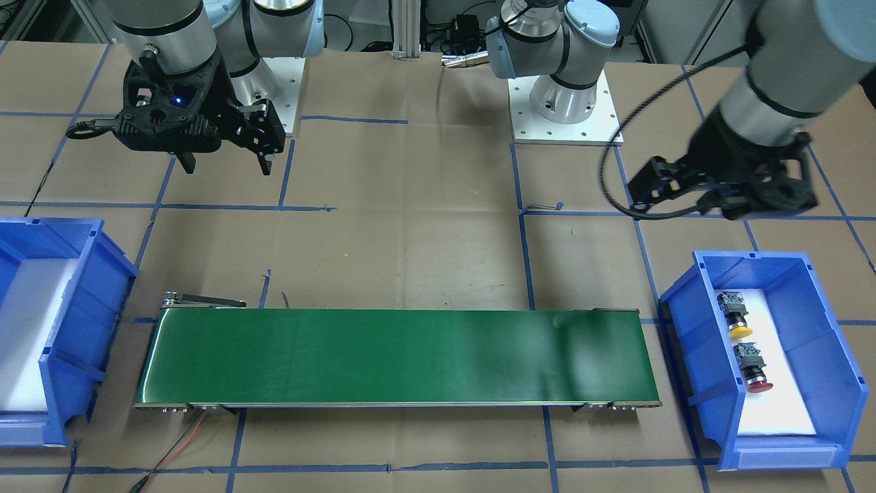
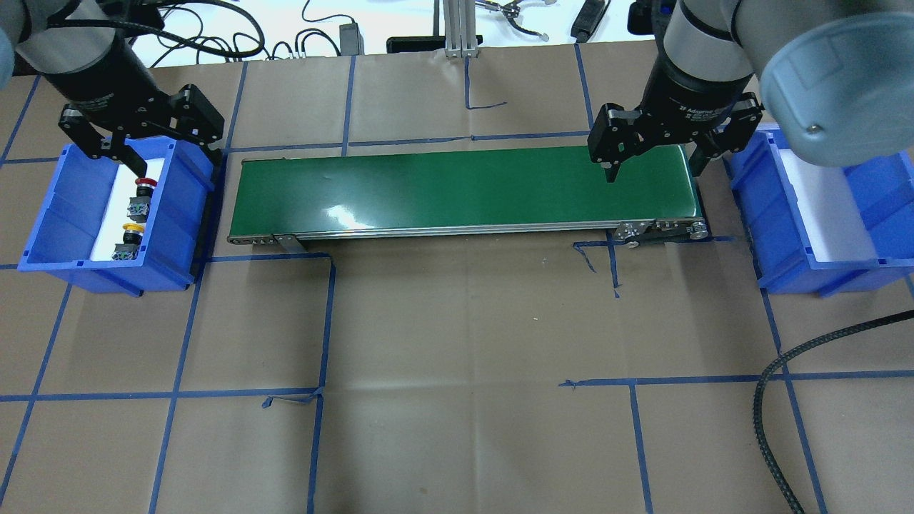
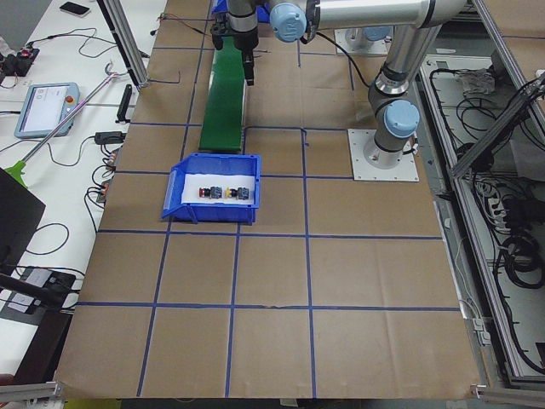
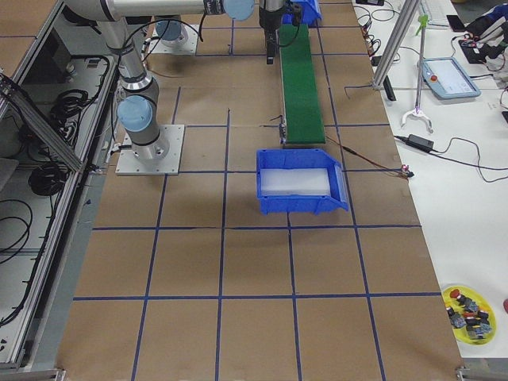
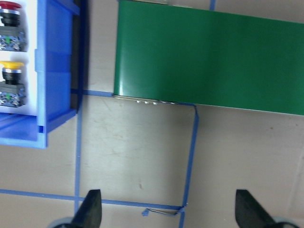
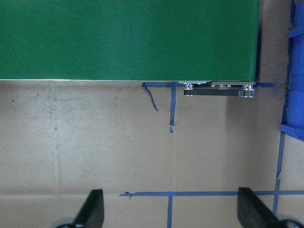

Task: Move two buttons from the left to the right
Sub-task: 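Move the left gripper over the blue bin holding the buttons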

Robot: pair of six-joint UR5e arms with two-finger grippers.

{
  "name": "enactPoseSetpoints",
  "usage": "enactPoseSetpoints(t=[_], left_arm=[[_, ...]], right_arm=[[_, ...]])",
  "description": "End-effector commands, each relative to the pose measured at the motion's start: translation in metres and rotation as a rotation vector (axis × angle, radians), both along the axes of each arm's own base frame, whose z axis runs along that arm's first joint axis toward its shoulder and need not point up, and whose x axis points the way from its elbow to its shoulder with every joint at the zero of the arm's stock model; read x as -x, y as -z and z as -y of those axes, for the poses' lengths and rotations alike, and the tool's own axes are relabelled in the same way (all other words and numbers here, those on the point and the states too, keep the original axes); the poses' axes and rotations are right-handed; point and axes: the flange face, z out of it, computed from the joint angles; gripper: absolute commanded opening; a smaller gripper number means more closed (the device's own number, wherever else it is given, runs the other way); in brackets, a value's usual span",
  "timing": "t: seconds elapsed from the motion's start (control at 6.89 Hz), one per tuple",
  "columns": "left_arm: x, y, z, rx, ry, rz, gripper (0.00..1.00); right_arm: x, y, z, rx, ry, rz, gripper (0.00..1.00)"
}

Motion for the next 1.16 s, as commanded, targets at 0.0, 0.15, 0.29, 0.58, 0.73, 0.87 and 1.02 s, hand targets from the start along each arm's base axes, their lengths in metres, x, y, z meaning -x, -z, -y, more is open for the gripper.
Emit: enactPoseSetpoints(t=[0.0,0.15,0.29,0.58,0.73,0.87,1.02], left_arm=[[-0.078,0.013,0.006,-0.015,0.030,-0.009,1.00],[-0.123,0.023,0.004,-0.023,0.045,-0.020,1.00],[-0.158,0.033,0.004,-0.025,0.071,-0.029,1.00],[-0.214,0.062,0.015,0.003,0.115,-0.020,1.00],[-0.224,0.081,0.022,0.017,0.117,-0.010,1.00],[-0.228,0.094,0.027,0.040,0.117,0.005,1.00],[-0.229,0.101,0.028,0.034,0.116,0.003,1.00]], right_arm=[[0.000,-0.001,-0.001,0.005,-0.001,0.000,1.00],[0.000,-0.004,-0.001,0.008,-0.001,-0.002,1.00],[0.001,-0.005,-0.002,0.011,0.002,0.000,1.00],[-0.001,-0.008,-0.003,0.017,0.005,0.002,1.00],[0.000,-0.005,-0.001,0.012,0.002,0.003,1.00],[-0.001,-0.008,-0.002,0.023,0.005,0.006,1.00],[-0.002,-0.007,0.000,0.024,0.005,0.011,1.00]])
